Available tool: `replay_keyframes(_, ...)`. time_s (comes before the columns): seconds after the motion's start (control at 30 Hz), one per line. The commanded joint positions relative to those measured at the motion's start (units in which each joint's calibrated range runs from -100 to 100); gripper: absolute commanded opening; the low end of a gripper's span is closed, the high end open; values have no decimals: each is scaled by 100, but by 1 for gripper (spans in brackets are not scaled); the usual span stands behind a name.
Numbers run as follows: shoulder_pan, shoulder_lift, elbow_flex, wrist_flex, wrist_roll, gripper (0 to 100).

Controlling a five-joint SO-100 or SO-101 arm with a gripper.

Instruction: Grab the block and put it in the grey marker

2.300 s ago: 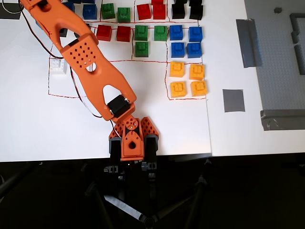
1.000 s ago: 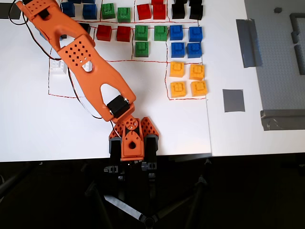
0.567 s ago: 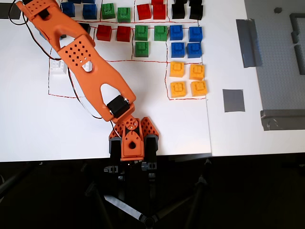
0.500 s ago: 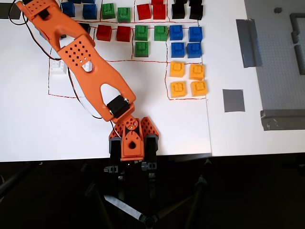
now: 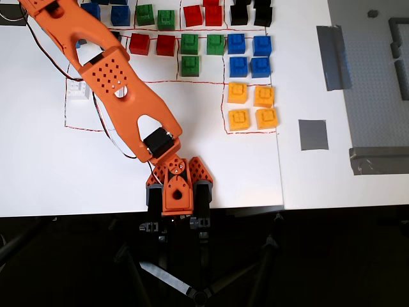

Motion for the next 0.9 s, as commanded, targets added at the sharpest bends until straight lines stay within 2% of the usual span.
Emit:
replay_keyframes(0.0,362,-1541,-525,337,225,0)
replay_keyframes(0.2,919,-2551,383,982,640,0)
replay_keyframes(0.4,1917,-3639,2262,1341,1143,0)
replay_keyframes(0.63,3631,-4866,4350,1324,1880,0)
replay_keyframes(0.87,5694,-5108,5040,1455,2716,0)
